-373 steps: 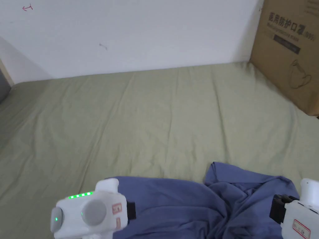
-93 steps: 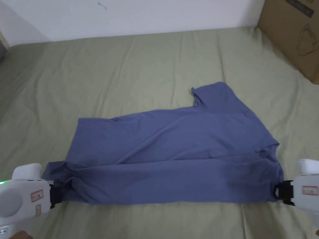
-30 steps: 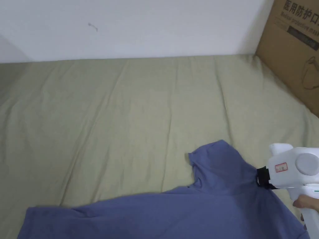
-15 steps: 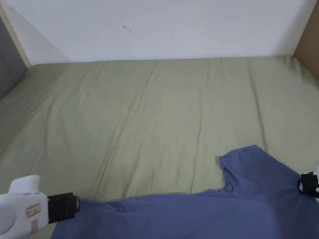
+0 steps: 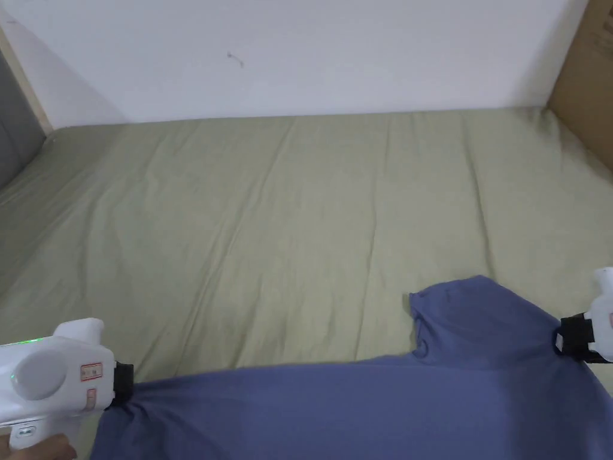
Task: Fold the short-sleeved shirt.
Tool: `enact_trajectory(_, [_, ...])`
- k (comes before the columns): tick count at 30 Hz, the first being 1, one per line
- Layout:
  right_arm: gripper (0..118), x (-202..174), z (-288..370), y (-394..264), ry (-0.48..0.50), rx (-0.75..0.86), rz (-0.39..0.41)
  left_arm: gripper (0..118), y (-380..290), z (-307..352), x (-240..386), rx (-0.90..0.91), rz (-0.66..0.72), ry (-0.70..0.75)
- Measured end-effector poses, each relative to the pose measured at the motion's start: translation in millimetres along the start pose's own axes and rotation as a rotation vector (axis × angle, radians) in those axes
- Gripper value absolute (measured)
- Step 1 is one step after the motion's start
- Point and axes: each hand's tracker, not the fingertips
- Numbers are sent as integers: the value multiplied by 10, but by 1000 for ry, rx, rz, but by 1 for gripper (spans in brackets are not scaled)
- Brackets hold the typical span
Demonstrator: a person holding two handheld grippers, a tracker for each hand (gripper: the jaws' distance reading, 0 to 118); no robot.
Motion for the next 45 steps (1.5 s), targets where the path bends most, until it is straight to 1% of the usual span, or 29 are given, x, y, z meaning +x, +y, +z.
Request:
enact_trajectory(3, [2,2,226,-30,15,21,4,2,-23,259,-12,27,18,-27])
enact_trajectory(7, [2,34,637,-162,26,65,5,2,-92,673,6,76,-7,-17])
enact_trajectory(9, [2,62,903,-309,10,100,10,2,-179,929,7,107,-16,-26])
enact_trajectory(13, [2,146,1449,-798,35,134,4,2,-506,1366,-52,144,-29,-38])
enact_trajectory(16, [2,189,1739,-1334,24,139,2,2,-880,1523,-119,144,-34,-48])
enact_trajectory(19, [2,264,1774,-1921,20,68,-61,2,-1255,1489,-184,88,-44,-46])
enact_trajectory(22, [2,296,1594,-2467,-17,-29,-61,2,-1614,1365,-253,31,-34,-41])
enact_trajectory(24, [2,296,1412,-2698,-38,-38,-49,3,-1802,1264,-269,-8,-50,-46])
enact_trajectory(25, [2,298,1326,-2760,-57,-68,-44,6,-1850,1230,-269,-24,-51,-40])
enact_trajectory(26, [3,286,1252,-2800,-75,-78,-58,15,-1899,1210,-281,-30,-40,-46])
enact_trajectory(27, [8,275,1202,-2814,-79,-70,-57,29,-1920,1206,-302,-35,-29,-53])
enact_trajectory(28, [28,254,1173,-2814,-112,-79,-50,49,-1934,1210,-323,-33,-14,-50])
enact_trajectory(29, [51,220,1176,-2788,-162,-81,-44,62,-1921,1235,-343,-38,-1,-35])
enact_trajectory(30, [68,182,1198,-2761,-193,-59,-17,72,-1907,1282,-358,-36,-1,-32])
enact_trajectory(31, [71,152,1238,-2727,-220,-37,6,87,-1898,1339,-374,-22,5,-35])
enact_trajectory(32, [71,104,1320,-2670,-218,-3,29,98,-1876,1405,-385,-10,9,-36])
enact_trajectory(33, [71,49,1389,-2607,-207,23,35,101,-1847,1486,-381,1,15,-39])
enact_trajectory(34, [71,-11,1457,-2549,-204,48,33,98,-1832,1558,-385,25,25,-49])
enact_trajectory(35, [71,-74,1542,-2484,-164,93,31,94,-1809,1640,-390,54,45,-72])
enact_trajectory(36, [66,-150,1604,-2432,-126,126,27,79,-1802,1695,-395,64,68,-103])
enact_trajectory(37, [39,-231,1653,-2388,-105,150,20,36,-1798,1743,-402,76,89,-137])
enact_trajectory(38, [5,-363,1681,-2347,-116,184,24,0,-1811,1785,-389,86,92,-156])
enact_trajectory(39, [0,-484,1677,-2323,-168,220,23,0,-1838,1784,-368,92,82,-155])
enact_trajectory(40, [0,-587,1662,-2325,-245,242,22,0,-1882,1761,-339,102,92,-145])
enact_trajectory(41, [0,-677,1630,-2313,-239,258,-10,0,-1917,1716,-340,93,80,-138])
enact_trajectory(43, [0,-770,1548,-2293,-118,229,-91,0,-1995,1650,-374,73,111,-161])
enact_trajectory(44, [0,-819,1504,-2301,-26,211,-137,0,-2027,1614,-421,68,155,-185])
enact_trajectory(45, [0,-881,1466,-2309,38,189,-155,0,-2062,1587,-483,58,184,-193])
